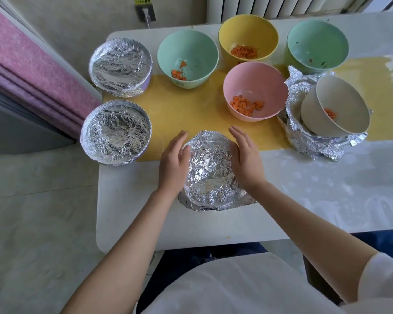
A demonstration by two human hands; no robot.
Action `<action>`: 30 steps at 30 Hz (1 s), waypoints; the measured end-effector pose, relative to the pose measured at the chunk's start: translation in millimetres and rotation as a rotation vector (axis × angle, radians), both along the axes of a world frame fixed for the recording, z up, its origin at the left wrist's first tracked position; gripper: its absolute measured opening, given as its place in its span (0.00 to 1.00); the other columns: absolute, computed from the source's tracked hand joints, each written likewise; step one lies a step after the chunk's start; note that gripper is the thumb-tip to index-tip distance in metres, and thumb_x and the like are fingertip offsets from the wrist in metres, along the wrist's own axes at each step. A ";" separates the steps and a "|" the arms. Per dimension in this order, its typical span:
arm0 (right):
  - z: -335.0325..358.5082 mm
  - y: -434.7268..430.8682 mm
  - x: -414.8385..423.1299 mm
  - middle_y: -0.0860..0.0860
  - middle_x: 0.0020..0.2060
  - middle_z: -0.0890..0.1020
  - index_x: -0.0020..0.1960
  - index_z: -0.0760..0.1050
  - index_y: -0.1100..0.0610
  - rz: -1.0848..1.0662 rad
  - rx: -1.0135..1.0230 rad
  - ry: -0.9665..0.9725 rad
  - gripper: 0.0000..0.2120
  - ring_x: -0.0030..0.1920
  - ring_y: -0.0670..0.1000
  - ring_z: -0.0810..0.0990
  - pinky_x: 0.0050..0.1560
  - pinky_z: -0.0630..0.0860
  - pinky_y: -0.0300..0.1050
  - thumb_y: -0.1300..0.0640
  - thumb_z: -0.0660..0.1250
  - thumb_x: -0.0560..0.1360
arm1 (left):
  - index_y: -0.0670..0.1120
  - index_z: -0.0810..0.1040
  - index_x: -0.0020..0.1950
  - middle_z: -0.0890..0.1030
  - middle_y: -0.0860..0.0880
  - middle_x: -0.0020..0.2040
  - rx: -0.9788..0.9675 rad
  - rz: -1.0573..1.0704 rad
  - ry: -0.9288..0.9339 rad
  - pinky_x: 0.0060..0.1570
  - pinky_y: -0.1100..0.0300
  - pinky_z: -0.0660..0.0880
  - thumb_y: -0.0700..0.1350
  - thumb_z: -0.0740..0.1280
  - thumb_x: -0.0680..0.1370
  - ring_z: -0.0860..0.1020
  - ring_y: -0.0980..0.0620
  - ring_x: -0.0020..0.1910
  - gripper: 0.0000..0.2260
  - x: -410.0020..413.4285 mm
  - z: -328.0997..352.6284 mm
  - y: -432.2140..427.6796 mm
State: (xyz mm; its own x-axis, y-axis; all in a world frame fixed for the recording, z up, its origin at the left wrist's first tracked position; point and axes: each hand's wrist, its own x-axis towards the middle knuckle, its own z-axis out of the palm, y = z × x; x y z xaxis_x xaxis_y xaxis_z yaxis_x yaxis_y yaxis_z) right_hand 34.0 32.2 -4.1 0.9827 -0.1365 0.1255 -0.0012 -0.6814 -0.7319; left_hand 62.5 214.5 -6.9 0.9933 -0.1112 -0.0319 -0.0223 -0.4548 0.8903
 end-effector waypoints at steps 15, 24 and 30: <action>3.4 8.4 41.7 0.57 0.47 0.83 0.57 0.78 0.62 0.186 -0.130 0.111 0.11 0.43 0.57 0.82 0.45 0.78 0.48 0.62 0.60 0.79 | 0.40 0.80 0.58 0.81 0.48 0.37 0.149 -0.149 -0.032 0.25 0.75 0.61 0.37 0.63 0.79 0.70 0.67 0.24 0.10 30.3 12.9 -14.1; 3.5 8.1 45.5 0.57 0.47 0.83 0.56 0.78 0.62 0.222 -0.143 0.155 0.10 0.44 0.57 0.82 0.47 0.79 0.49 0.63 0.60 0.79 | 0.41 0.80 0.57 0.82 0.48 0.38 0.191 -0.115 -0.019 0.26 0.73 0.62 0.38 0.62 0.79 0.70 0.64 0.24 0.10 26.8 14.4 -15.7; 6.1 19.8 29.0 0.59 0.66 0.73 0.65 0.71 0.64 0.237 -0.200 0.097 0.15 0.70 0.58 0.66 0.73 0.58 0.51 0.64 0.56 0.80 | 0.38 0.71 0.59 0.77 0.41 0.55 0.292 0.059 0.072 0.41 0.68 0.63 0.35 0.56 0.81 0.75 0.47 0.48 0.09 -2.2 15.9 -6.6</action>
